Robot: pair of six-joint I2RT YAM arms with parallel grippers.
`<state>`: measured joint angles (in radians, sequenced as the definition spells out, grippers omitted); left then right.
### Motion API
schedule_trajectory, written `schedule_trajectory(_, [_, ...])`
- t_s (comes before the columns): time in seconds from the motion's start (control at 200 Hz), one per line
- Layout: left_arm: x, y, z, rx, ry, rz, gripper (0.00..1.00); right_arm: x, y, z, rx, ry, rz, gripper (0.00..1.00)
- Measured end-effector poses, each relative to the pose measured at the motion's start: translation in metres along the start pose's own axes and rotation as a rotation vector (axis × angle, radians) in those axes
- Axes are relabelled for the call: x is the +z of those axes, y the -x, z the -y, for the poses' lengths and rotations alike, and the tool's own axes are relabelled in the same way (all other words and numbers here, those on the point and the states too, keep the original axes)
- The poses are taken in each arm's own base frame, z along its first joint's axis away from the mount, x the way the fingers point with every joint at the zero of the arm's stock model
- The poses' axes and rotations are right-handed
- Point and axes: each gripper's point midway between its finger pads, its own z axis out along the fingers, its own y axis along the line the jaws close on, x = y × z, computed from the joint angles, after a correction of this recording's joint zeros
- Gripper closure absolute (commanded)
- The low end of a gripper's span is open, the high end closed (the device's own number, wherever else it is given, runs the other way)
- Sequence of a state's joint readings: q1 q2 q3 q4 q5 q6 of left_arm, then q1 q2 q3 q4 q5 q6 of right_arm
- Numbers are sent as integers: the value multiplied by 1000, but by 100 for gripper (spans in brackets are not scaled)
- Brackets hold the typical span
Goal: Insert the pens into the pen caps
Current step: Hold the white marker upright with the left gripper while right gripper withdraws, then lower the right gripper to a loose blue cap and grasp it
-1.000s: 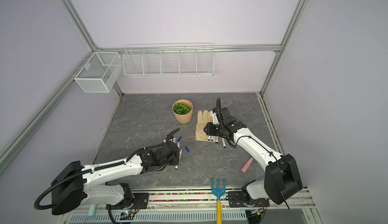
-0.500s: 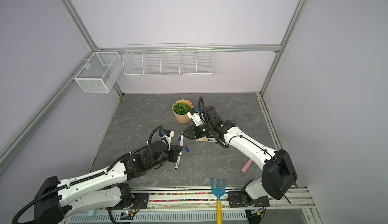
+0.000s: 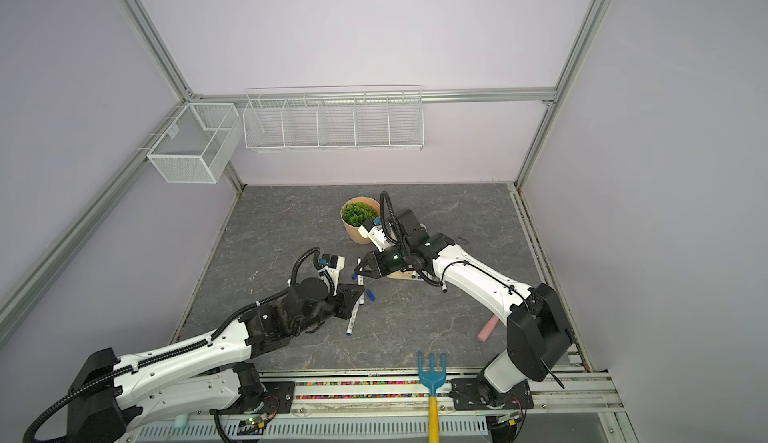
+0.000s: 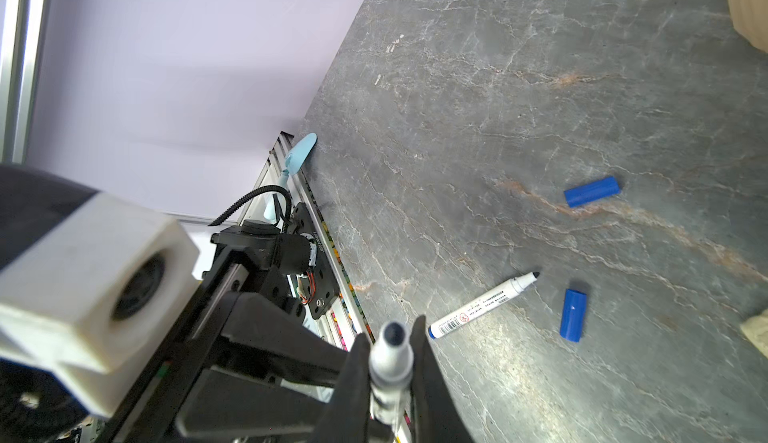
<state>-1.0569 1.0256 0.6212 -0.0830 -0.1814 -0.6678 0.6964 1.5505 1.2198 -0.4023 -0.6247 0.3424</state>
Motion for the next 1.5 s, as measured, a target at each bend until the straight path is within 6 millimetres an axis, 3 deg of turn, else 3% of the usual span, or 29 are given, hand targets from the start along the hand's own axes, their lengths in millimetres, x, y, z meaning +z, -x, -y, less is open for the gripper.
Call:
schedule_trajectory(0.11, [0, 0, 0, 1, 0, 2, 69, 0, 0, 0, 2, 2, -2, 91])
schedule_trajectory(0.15, [1, 0, 0, 4, -1, 4, 62, 0, -1, 0, 3, 2, -4, 91])
schedule_trajectory(0.2, [1, 2, 1, -2, -5, 14, 57, 0, -3, 1, 9, -1, -10, 91])
schedule_trajectory(0.32, [1, 4, 2, -5, -12, 24, 57, -1, -4, 1, 15, 0, -15, 92])
schedule_trajectory(0.725, [12, -5, 3, 15, -18, -5, 67, -12, 4, -9, 34, 49, 15, 92])
schedule_trajectory(0.93, [12, -5, 8, 26, -43, -5, 100, -13, 6, -7, 48, 52, 26, 91])
schedule_trajectory(0.955, [12, -4, 9, 25, -44, -4, 100, -14, 6, -7, 47, 54, 27, 91])
schedule_trajectory(1.005, [10, -3, 8, 26, -44, 0, 100, -14, 7, -8, 46, 62, 28, 86])
schedule_trajectory(1.13, [2, 2, 6, 11, -33, 24, 100, -14, 7, -6, 64, 51, 30, 57])
schedule_trajectory(1.209, [-5, 5, -9, -25, 39, 50, 100, -13, 9, 2, 79, 4, 32, 50])
schedule_trajectory(1.329, [-19, 9, -48, -121, 227, 108, 100, -2, 12, 36, 156, -122, 10, 47])
schedule_trajectory(1.499, [-37, -12, -101, -211, 434, 134, 100, 34, 0, 87, 266, -254, -103, 47])
